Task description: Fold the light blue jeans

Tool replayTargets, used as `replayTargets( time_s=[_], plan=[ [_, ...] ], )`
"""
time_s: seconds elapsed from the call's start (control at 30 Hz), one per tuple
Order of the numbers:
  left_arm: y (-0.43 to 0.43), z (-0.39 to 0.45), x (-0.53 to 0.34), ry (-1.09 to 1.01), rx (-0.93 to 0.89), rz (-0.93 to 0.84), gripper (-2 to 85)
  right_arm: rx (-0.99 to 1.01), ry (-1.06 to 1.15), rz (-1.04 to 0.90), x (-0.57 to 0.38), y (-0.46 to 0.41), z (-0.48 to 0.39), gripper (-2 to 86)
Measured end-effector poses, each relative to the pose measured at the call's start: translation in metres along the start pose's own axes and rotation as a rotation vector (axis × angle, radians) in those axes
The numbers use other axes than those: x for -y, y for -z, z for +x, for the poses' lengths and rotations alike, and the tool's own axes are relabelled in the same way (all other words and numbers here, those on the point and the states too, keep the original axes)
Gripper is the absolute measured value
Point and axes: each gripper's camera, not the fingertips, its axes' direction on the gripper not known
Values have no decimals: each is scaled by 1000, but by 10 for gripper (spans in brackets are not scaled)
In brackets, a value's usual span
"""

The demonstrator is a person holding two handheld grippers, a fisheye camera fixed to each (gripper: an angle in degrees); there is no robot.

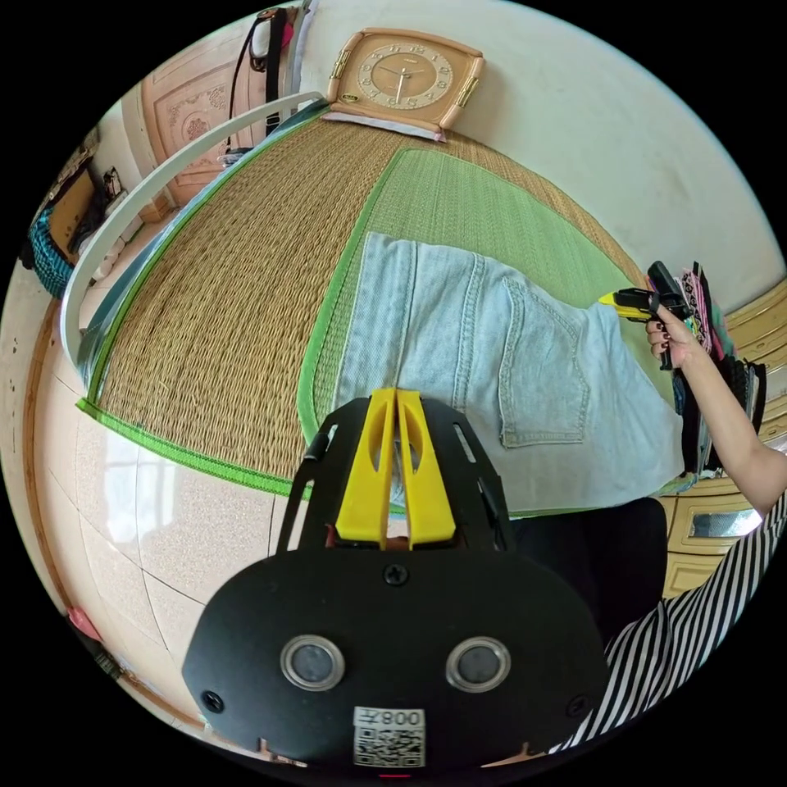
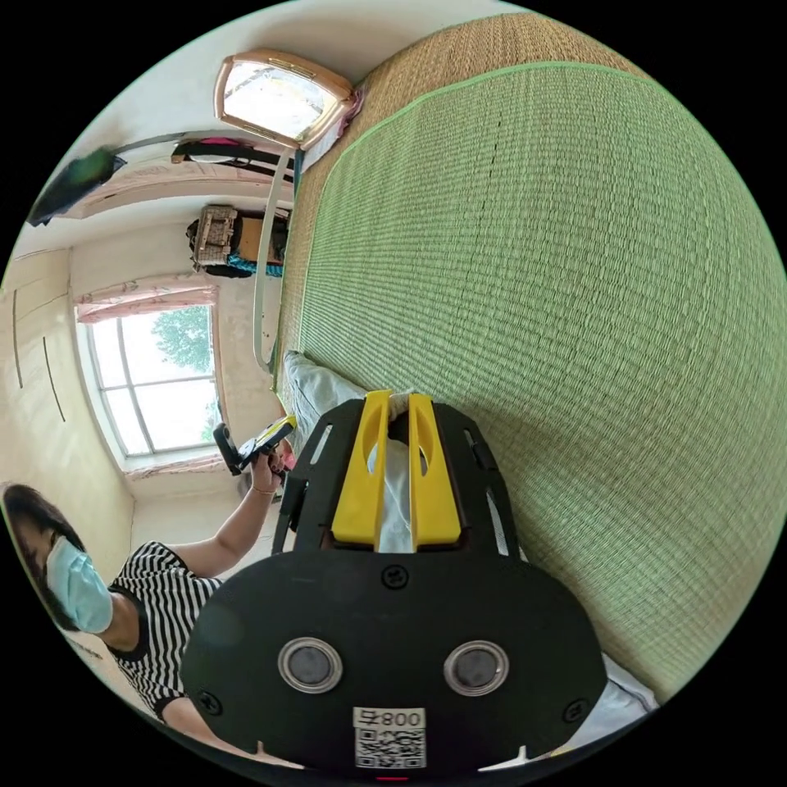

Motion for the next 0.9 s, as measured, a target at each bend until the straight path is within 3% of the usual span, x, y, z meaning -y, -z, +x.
replayTargets(
  time_s=[0.17,0.47,0.57,0.7,0.9],
  plan=[
    [9,23,4,-48,-11,71,14,-58,49,149,-32,30,-9,31],
    [-48,156,71,-446,-430,58,9,-341,226,175,-136,-19,-60,40],
    [-75,196,99,-508,-442,12,4,-475,202,159,-145,-49,-58,35],
    [-113,225,132,-492,-315,-91,2,-550,172,172,-150,-70,-55,32],
    [-116,226,140,-440,-433,-56,6,-680,230,241,-194,-71,-71,67]
  ],
)
